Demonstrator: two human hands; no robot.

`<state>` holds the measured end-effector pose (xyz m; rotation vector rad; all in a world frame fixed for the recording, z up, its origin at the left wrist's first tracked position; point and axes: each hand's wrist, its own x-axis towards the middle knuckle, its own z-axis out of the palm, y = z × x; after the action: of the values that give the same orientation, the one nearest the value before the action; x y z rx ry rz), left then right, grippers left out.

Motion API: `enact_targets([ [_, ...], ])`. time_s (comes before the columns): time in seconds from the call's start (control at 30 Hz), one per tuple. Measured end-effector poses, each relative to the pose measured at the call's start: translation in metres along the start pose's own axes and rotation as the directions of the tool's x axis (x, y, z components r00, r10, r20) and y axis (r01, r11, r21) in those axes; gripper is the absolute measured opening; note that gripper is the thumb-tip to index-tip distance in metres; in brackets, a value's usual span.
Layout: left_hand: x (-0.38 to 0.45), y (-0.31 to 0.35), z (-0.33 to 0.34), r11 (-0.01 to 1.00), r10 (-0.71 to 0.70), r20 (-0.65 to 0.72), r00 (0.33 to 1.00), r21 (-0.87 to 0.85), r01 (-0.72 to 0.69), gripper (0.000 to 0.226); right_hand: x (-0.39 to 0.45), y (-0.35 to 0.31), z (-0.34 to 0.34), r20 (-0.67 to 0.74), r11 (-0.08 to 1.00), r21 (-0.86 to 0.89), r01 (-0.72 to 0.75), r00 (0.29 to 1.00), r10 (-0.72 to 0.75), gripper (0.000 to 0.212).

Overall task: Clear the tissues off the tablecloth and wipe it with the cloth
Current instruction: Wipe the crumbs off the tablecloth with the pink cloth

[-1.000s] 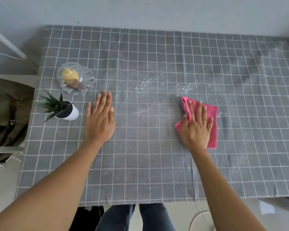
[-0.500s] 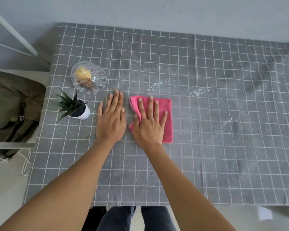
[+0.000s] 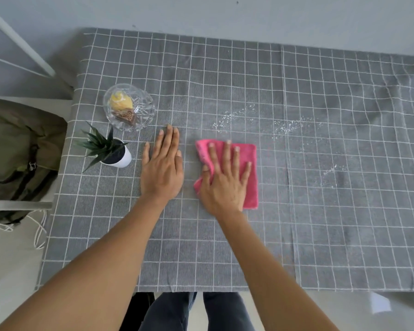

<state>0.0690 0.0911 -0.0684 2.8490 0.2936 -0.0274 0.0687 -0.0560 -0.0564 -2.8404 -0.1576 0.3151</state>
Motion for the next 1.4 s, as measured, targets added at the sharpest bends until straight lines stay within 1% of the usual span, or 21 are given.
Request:
enact_targets([
  [0.07, 0.0, 0.0, 0.0, 1.0, 0.003, 0.001, 1.0, -0.007, -0.003, 0.053, -0.007, -0.005, 0.005, 0.023, 0.995, -0.002, 0.103, 0.994, -0.103, 0.056],
  [0.13, 0.0, 0.0, -0.001, 1.0, 0.003, 0.004, 1.0, -0.016, -0.003, 0.052, -0.002, 0.013, 0.001, 0.0, 0.994, -0.021, 0.109, 0.994, -0.109, 0.055],
  [0.2, 0.0, 0.0, 0.0, 1.0, -0.002, 0.006, 1.0, -0.02, 0.002, 0.052, 0.003, 0.036, -0.006, -0.035, 0.999, -0.039, 0.02, 0.999, -0.021, 0.055],
  [0.27, 0.0, 0.0, 0.0, 1.0, 0.003, -0.003, 1.0, -0.01, -0.003, 0.053, 0.007, 0.047, -0.01, -0.037, 0.996, -0.002, -0.087, 0.996, 0.086, 0.054],
  [0.37, 0.0, -0.001, 0.0, 1.0, 0.004, -0.015, 1.0, 0.006, -0.004, 0.054, 0.003, 0.028, -0.007, -0.032, 0.989, 0.02, -0.144, 0.989, 0.144, 0.058],
  [0.4, 0.0, -0.001, 0.001, 1.0, 0.003, -0.017, 1.0, 0.01, -0.002, 0.054, 0.001, 0.018, -0.004, -0.021, 0.991, 0.02, -0.129, 0.991, 0.13, 0.059],
  [0.5, 0.0, 0.0, 0.001, 1.0, -0.002, -0.007, 1.0, 0.001, 0.002, 0.054, -0.011, -0.005, 0.007, 0.004, 1.0, -0.008, 0.008, 1.0, -0.008, 0.059],
  [0.53, 0.0, 0.0, 0.001, 1.0, -0.002, -0.006, 1.0, -0.001, 0.002, 0.053, -0.014, -0.008, 0.009, 0.007, 0.999, -0.008, 0.033, 0.999, -0.033, 0.059],
  [0.63, 0.0, -0.001, 0.001, 1.0, 0.0, -0.013, 1.0, 0.002, 0.0, 0.053, -0.014, -0.001, 0.008, -0.006, 0.995, -0.015, 0.094, 0.996, -0.094, 0.058],
  [0.73, -0.001, 0.001, -0.002, 1.0, 0.007, -0.01, 1.0, 0.0, -0.007, 0.055, -0.008, 0.023, 0.002, -0.027, 0.987, -0.052, 0.153, 0.988, -0.155, 0.059],
  [0.8, -0.001, 0.001, -0.003, 1.0, 0.012, -0.005, 1.0, -0.003, -0.012, 0.055, 0.001, 0.049, -0.007, -0.037, 0.993, -0.065, 0.094, 0.995, -0.097, 0.058],
  [0.87, -0.001, 0.0, -0.002, 1.0, 0.016, -0.001, 1.0, -0.005, -0.016, 0.053, 0.009, 0.083, -0.019, -0.052, 0.997, -0.066, -0.033, 0.998, 0.029, 0.057],
  [0.97, -0.001, -0.001, -0.001, 1.0, 0.012, -0.002, 1.0, -0.002, -0.012, 0.052, 0.015, 0.117, -0.032, -0.08, 0.978, -0.052, -0.202, 0.977, 0.198, 0.057],
  [1.03, 0.0, -0.001, 0.0, 1.0, 0.008, -0.001, 1.0, 0.003, -0.008, 0.053, 0.016, 0.115, -0.033, -0.102, 0.965, -0.024, -0.262, 0.961, 0.258, 0.057],
  [1.13, 0.0, -0.001, 0.001, 1.0, 0.004, 0.001, 1.0, 0.003, -0.004, 0.053, 0.016, 0.094, -0.028, -0.1, 0.946, 0.011, -0.324, 0.941, 0.323, 0.059],
  [1.2, 0.0, -0.001, 0.002, 1.0, 0.005, -0.002, 1.0, 0.006, -0.005, 0.053, 0.013, 0.073, -0.023, -0.074, 0.963, -0.03, -0.269, 0.961, 0.266, 0.061],
  [1.27, 0.0, -0.001, 0.001, 1.0, 0.005, -0.01, 1.0, 0.0, -0.005, 0.054, 0.008, 0.042, -0.013, -0.034, 0.987, -0.08, -0.138, 0.99, 0.136, 0.062],
  [1.33, 0.001, -0.001, 0.001, 1.0, 0.006, -0.014, 1.0, -0.01, -0.006, 0.054, 0.001, 0.009, -0.001, 0.004, 0.997, -0.08, 0.001, 1.0, -0.001, 0.062],
  [1.4, 0.001, 0.0, 0.0, 1.0, 0.007, -0.012, 1.0, -0.006, -0.008, 0.054, -0.005, -0.007, 0.005, 0.026, 0.995, -0.047, 0.085, 0.996, -0.084, 0.061],
])
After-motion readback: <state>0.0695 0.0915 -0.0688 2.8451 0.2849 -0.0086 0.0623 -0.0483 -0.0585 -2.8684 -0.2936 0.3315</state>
